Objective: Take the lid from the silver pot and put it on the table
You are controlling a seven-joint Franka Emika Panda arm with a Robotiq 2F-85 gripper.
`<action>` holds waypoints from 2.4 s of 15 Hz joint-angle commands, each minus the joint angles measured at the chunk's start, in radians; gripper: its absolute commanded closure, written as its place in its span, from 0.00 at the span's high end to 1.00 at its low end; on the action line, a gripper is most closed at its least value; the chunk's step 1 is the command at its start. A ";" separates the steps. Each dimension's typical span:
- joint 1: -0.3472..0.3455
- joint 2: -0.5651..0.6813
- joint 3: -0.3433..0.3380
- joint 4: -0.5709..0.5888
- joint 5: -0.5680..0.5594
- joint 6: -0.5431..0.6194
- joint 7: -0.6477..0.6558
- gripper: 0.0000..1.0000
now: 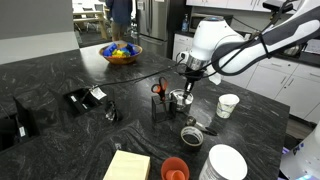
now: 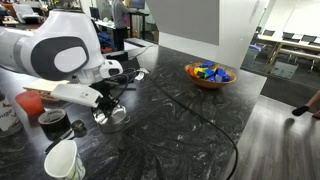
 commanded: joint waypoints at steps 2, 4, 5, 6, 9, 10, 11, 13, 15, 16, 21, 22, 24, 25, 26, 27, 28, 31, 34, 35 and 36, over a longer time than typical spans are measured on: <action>-0.008 -0.016 0.001 -0.004 -0.001 -0.018 -0.006 0.01; -0.013 -0.034 -0.005 -0.007 -0.002 -0.030 -0.004 0.01; -0.017 -0.045 -0.009 -0.008 0.000 -0.035 -0.005 0.01; -0.021 -0.062 -0.014 -0.008 0.014 -0.042 -0.011 0.01; -0.026 -0.118 -0.035 -0.004 0.071 -0.068 -0.040 0.01; -0.028 -0.137 -0.042 -0.005 0.085 -0.072 -0.045 0.01; -0.034 -0.156 -0.051 -0.009 0.084 -0.072 -0.036 0.01; -0.053 -0.185 -0.073 -0.022 0.081 -0.065 -0.010 0.01; -0.086 -0.209 -0.101 -0.045 0.075 -0.052 0.035 0.01; -0.102 -0.215 -0.114 -0.055 0.077 -0.052 0.050 0.01; -0.151 -0.227 -0.151 -0.148 0.072 -0.038 0.103 0.01; -0.154 -0.224 -0.151 -0.169 0.069 -0.030 0.107 0.01; -0.152 -0.218 -0.149 -0.205 0.067 -0.013 0.100 0.01; -0.150 -0.216 -0.148 -0.218 0.068 -0.009 0.099 0.01; -0.149 -0.215 -0.148 -0.228 0.069 -0.005 0.096 0.01; -0.150 -0.214 -0.146 -0.235 0.066 0.000 0.097 0.01; -0.150 -0.212 -0.145 -0.241 0.063 0.006 0.097 0.01; -0.150 -0.207 -0.144 -0.254 0.062 0.016 0.096 0.29; -0.147 -0.210 -0.147 -0.257 0.074 0.010 0.086 0.49; -0.141 -0.216 -0.152 -0.253 0.096 -0.001 0.071 0.55; -0.149 -0.204 -0.147 -0.246 0.071 -0.013 0.089 0.38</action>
